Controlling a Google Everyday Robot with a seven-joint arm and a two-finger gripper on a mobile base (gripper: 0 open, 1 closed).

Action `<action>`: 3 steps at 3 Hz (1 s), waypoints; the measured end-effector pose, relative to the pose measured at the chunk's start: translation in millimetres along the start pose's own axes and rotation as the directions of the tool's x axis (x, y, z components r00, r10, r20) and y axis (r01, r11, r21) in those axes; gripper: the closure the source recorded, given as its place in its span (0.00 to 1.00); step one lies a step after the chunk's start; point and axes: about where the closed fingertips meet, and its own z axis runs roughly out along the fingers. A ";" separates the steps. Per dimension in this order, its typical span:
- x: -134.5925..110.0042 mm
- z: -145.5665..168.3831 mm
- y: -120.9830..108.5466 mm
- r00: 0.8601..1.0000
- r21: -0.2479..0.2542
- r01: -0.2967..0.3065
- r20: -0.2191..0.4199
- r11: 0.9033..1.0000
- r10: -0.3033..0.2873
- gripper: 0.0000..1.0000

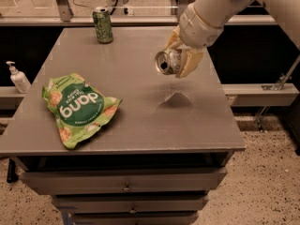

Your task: Knock 7up can over

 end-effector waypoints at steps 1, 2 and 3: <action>5.2 3.0 29.2 0.964 -0.094 0.205 -0.152 0.974 -0.218 1.00; -1.6 11.6 54.4 0.922 -0.171 0.304 -0.194 0.937 -0.335 0.84; -9.6 19.1 74.5 0.898 -0.229 0.353 -0.189 0.907 -0.397 0.60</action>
Offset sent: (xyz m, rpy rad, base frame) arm -0.0725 -0.0186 -0.0509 -0.4585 -0.1407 0.3581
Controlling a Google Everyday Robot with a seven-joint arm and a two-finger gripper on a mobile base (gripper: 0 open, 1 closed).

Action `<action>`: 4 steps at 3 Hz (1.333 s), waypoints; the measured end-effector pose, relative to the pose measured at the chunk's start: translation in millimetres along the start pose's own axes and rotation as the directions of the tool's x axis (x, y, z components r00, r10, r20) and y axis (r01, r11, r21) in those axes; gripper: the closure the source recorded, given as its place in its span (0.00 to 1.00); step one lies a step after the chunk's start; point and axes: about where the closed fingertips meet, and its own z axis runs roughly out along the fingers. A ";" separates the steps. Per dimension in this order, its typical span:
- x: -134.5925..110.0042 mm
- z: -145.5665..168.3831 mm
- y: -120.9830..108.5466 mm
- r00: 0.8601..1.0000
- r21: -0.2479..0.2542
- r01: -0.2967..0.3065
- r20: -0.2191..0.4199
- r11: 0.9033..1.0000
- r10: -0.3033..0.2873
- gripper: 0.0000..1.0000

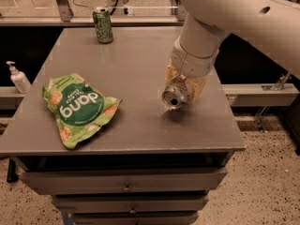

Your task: Knock 7up can over

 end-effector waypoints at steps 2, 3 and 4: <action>-23.1 9.3 19.1 0.998 -0.055 0.062 0.013 0.997 -0.061 0.13; -35.5 11.6 29.0 0.996 -0.074 0.087 0.024 0.993 -0.086 0.00; -35.9 11.5 29.5 0.996 -0.075 0.087 0.024 0.993 -0.086 0.00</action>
Offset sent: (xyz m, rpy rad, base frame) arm -0.0415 0.0032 -0.0253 -0.0693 0.0617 0.0877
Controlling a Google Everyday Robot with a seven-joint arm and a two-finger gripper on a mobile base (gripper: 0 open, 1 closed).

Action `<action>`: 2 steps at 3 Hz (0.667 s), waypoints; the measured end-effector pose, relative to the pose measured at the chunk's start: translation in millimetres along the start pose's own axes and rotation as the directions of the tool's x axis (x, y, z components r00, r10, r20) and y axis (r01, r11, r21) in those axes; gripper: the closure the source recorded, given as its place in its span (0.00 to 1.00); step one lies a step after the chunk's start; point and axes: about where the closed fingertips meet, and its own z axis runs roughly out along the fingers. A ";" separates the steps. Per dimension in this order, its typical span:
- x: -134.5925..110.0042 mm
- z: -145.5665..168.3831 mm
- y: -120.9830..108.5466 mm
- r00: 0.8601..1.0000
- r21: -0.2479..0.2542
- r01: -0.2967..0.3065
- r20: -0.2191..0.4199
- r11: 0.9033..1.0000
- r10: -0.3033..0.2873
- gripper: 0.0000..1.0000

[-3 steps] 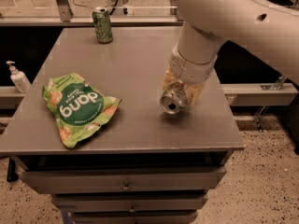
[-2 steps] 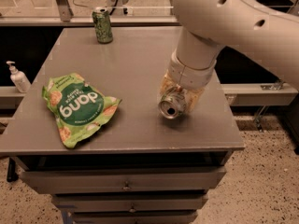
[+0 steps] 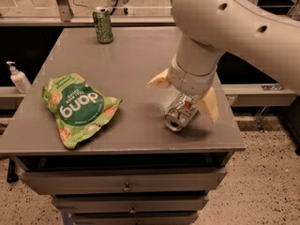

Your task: Knock 7up can over

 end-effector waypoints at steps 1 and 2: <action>-0.3 -2.9 0.7 0.999 0.005 -0.027 0.030 1.000 0.027 0.00; 14.1 -6.8 1.5 0.979 0.006 -0.164 0.121 0.986 0.162 0.00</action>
Offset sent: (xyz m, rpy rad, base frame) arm 0.0420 -0.0231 0.0347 0.2666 0.2040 -0.3562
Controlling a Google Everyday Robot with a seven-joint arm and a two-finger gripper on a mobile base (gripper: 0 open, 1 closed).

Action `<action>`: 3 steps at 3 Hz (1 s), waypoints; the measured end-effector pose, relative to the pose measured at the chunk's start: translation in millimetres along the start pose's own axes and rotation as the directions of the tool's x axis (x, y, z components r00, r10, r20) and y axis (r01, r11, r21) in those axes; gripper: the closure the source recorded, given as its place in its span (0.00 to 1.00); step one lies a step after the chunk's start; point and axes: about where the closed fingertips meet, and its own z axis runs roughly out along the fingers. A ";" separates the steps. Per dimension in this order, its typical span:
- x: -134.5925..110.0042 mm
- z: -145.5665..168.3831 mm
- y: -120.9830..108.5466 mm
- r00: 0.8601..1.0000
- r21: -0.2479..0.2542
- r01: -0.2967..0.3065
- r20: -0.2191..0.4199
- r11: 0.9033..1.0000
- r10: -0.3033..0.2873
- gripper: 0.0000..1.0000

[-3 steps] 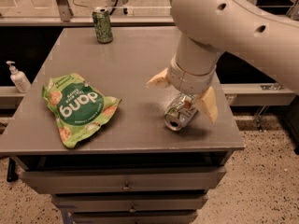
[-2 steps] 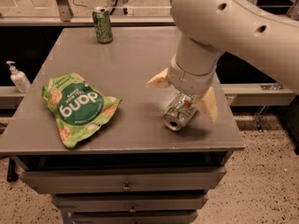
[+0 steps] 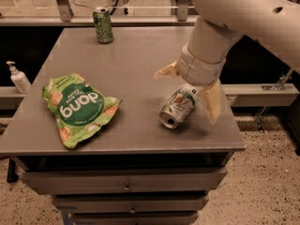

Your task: Knock 7up can over

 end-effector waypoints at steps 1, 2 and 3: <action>29.6 -19.2 -5.2 0.965 0.029 -0.223 0.146 0.974 0.216 0.00; 56.2 -54.4 -13.5 0.873 0.082 -0.432 0.285 0.898 0.394 0.00; 74.2 -91.5 -6.2 0.748 0.137 -0.603 0.440 0.786 0.497 0.00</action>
Offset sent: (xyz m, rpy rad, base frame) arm 0.0741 -0.0692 0.1098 0.5461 0.2452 -0.6275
